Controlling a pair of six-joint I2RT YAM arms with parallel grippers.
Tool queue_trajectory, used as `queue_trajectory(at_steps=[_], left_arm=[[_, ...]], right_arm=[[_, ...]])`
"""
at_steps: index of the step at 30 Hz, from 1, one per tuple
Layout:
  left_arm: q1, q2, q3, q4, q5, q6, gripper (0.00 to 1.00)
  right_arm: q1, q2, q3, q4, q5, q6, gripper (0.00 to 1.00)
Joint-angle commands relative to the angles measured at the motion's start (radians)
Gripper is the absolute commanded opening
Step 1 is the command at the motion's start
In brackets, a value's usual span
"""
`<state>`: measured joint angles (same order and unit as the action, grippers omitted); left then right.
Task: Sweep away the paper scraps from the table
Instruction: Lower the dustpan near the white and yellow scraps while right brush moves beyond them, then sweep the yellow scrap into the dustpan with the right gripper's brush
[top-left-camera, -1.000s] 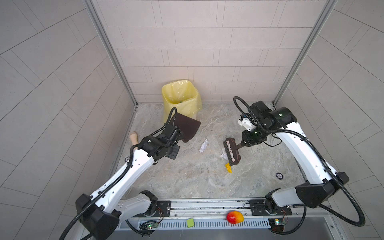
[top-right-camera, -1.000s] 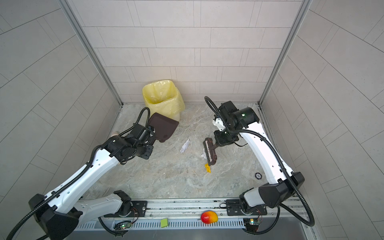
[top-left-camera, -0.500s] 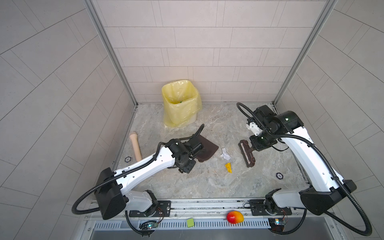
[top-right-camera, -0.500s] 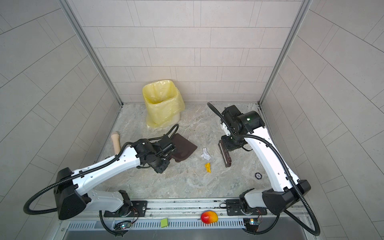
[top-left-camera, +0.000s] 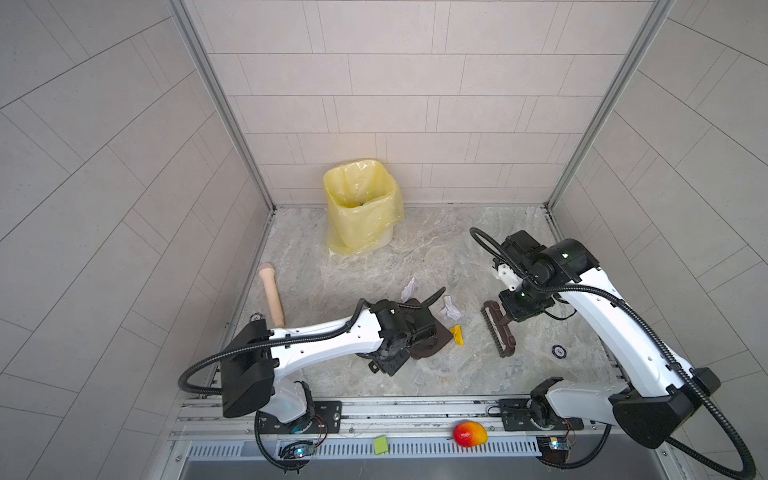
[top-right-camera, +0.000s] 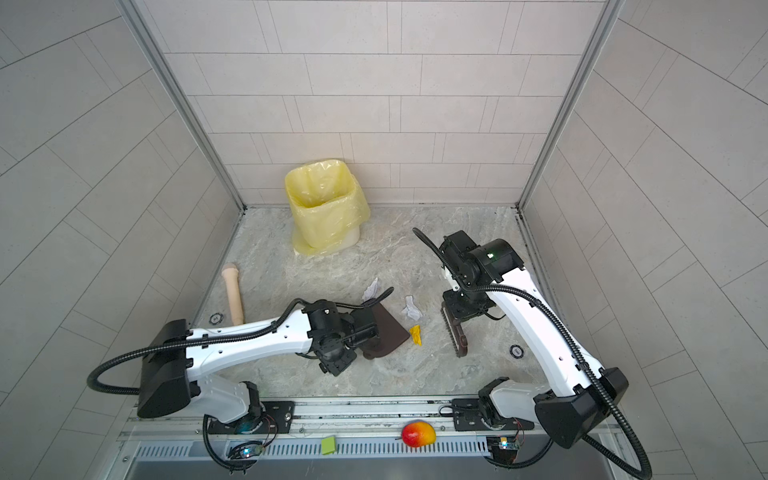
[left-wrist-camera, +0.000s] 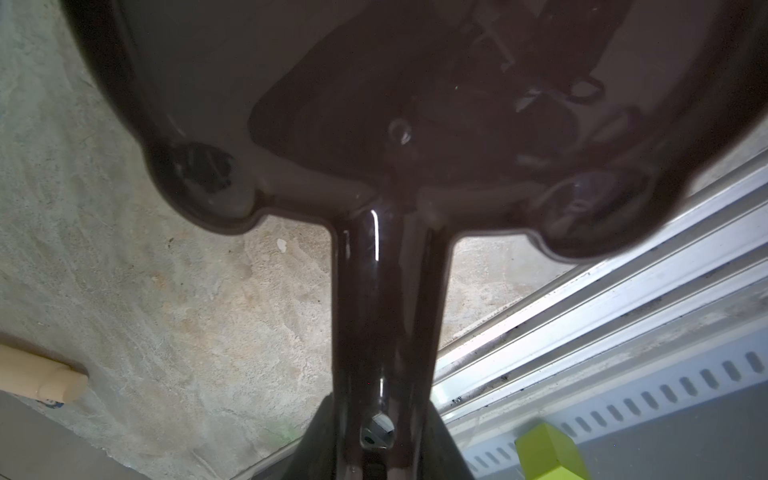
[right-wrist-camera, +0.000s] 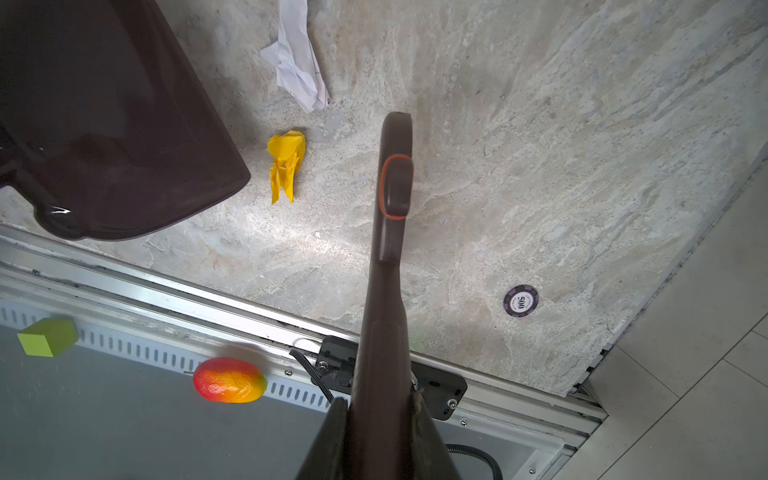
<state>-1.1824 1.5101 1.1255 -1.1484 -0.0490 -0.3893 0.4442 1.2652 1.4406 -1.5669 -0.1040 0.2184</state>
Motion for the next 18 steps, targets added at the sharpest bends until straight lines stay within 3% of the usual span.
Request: queue_trajectory(at_steps=[1,18], left_arm=[[-0.047,0.017,-0.02,-0.011,-0.05,-0.05,0.0],[-0.087,-0.001,-0.09,0.092,-0.019,-0.044,0.0]], right_arm=[[0.029,-0.02,-0.013,0.005,0.008,0.045,0.0],[0.141,0.014,-0.069,0.06,-0.037,0.118,0.0]])
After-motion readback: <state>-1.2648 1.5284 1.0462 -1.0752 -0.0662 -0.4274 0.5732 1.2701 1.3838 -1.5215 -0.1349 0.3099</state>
